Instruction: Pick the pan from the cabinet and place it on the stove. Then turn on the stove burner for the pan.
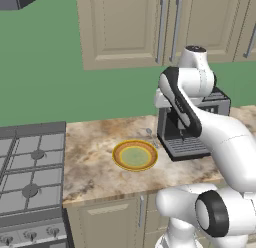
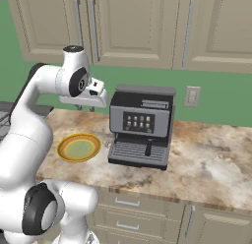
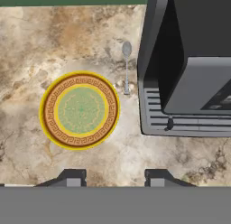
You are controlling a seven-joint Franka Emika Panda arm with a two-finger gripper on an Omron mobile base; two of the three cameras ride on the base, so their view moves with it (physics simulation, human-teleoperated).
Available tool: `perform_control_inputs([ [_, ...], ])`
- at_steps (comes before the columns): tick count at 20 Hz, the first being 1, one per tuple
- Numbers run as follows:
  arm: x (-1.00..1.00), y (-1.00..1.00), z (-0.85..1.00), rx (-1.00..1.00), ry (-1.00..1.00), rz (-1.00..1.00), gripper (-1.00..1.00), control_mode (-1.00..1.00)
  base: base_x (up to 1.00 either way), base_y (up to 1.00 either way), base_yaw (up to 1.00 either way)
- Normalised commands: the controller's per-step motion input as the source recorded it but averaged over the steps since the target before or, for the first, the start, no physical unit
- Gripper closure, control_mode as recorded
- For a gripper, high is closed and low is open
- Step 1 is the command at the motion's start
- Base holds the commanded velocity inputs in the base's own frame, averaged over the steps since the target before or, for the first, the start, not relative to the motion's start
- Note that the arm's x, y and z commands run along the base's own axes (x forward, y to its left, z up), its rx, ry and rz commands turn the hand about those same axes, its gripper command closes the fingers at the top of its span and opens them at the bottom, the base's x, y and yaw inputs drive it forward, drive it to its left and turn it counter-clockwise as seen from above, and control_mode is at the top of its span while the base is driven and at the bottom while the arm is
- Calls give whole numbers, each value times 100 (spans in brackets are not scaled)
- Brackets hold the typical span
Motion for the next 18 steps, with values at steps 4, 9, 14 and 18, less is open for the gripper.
perform_control_inputs([
  [4, -40, -5, 1, 0, -13, -2, -100, -100, 0, 0, 0],
  [9, -28, -2, 24, 0, -31, -16, -100, -100, 0, 0, 0],
  [14, 0, 5, 60, -6, -32, -9, -100, -100, 0, 0, 0],
  [18, 6, 0, 80, -7, -27, -2, -100, -100, 0, 0, 0],
])
